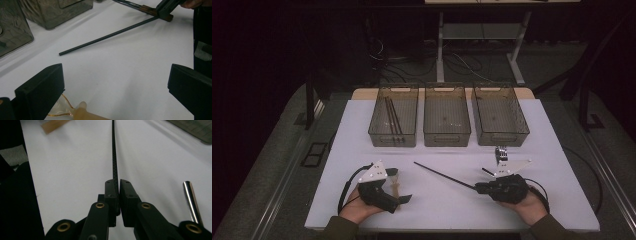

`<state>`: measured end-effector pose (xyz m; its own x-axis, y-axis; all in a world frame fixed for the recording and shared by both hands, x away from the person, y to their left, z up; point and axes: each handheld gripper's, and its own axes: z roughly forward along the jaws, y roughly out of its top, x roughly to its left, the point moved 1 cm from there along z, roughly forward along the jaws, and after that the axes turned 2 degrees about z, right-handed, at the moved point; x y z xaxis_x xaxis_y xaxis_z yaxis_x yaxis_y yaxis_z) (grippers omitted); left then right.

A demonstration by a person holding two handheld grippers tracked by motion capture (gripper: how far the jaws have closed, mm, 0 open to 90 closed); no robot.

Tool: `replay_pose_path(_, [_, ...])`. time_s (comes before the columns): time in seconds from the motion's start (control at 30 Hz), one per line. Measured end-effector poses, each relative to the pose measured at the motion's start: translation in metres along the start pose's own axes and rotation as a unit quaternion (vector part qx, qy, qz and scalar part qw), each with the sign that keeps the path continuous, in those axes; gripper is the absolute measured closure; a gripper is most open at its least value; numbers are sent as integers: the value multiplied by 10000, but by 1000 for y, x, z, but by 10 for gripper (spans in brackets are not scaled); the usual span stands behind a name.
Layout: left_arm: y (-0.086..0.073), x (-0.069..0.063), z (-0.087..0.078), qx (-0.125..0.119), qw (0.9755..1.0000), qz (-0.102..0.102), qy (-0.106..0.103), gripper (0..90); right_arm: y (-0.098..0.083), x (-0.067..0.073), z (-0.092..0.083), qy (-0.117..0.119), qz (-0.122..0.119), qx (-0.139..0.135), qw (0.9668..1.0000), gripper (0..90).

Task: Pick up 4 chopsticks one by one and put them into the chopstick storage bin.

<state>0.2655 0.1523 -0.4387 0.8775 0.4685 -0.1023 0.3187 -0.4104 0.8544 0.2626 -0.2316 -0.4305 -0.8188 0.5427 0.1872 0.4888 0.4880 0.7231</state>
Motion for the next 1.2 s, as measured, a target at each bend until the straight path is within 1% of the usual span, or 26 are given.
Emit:
replay_pose_path(0.23, [0, 0, 0, -5, 10000, -2, -2, 0, 4, -1, -7, 48, 98, -264, 9996, 848])
replay_pose_path(0.33, [0, 0, 0, 1, 10000, 2, -3, 0, 6, -2, -11, 39, 94, -388, 9992, 848])
replay_pose_path(0.47, [0, 0, 0, 1, 10000, 5, -2, 0, 8, -3, -15, 97, 130, -498, 9986, 848])
replay_pose_path(0.57, [0, 0, 0, 0, 10000, 2, -1, 0, 10, -3, -17, 144, 114, -593, 9981, 849])
replay_pose_path(0.8, [0, 0, 0, -1, 10000, 8, -1, 0, 14, -4, -21, 179, 150, -712, 9972, 849])
replay_pose_path(1.2, [-2, 4, 1, 13, 10000, 8, 52, 0, 22, -6, -28, 164, 119, -903, 9957, 849])
